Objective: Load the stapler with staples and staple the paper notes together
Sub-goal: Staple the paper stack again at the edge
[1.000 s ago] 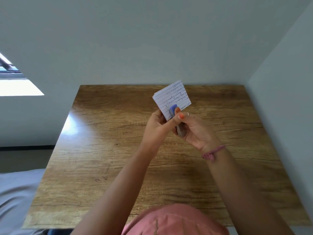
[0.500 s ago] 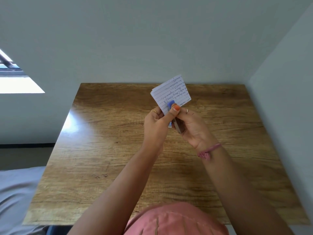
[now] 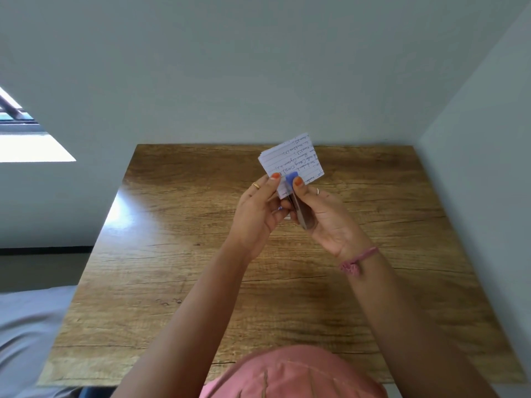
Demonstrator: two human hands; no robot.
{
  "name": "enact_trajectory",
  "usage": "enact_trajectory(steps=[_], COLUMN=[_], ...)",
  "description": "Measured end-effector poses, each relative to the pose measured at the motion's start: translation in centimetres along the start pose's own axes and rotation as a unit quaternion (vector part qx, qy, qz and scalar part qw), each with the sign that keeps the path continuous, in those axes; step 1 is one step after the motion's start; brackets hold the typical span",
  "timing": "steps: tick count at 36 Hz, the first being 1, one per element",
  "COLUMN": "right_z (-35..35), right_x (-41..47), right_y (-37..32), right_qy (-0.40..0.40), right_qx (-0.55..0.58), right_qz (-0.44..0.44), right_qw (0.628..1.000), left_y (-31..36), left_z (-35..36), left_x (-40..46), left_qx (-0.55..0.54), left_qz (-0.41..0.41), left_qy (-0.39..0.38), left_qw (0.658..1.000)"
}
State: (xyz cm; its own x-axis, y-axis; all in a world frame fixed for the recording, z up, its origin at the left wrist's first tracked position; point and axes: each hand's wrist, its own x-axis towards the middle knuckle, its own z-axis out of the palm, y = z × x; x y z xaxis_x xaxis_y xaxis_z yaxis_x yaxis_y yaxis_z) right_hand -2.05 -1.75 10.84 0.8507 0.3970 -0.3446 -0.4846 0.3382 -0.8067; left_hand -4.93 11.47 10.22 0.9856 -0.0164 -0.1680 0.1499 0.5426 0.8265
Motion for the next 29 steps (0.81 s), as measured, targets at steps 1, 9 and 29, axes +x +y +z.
enact_trajectory(steps=[1,9,29], right_z=[-0.1,-0.8,-2.3], right_x=[0.0,-0.1,-0.1], right_y=[0.0,-0.1,-0.8], right_qy=[-0.005,-0.024,-0.003], right_qx=[-0.001,0.036,0.060], right_qz=[0.002,0.019,0.001], right_qw=[1.000,0.999,0.998], left_y=[-0.1,0.1,0.6], left_z=[0.0,-0.2,-0.8], left_x=[0.0,0.1,0.1], left_qx=[-0.007,-0.059,-0.059], left_qz=[0.001,0.023,-0.005], left_qy=[0.009,0.043,0.076], left_qw=[1.000,0.997,0.995])
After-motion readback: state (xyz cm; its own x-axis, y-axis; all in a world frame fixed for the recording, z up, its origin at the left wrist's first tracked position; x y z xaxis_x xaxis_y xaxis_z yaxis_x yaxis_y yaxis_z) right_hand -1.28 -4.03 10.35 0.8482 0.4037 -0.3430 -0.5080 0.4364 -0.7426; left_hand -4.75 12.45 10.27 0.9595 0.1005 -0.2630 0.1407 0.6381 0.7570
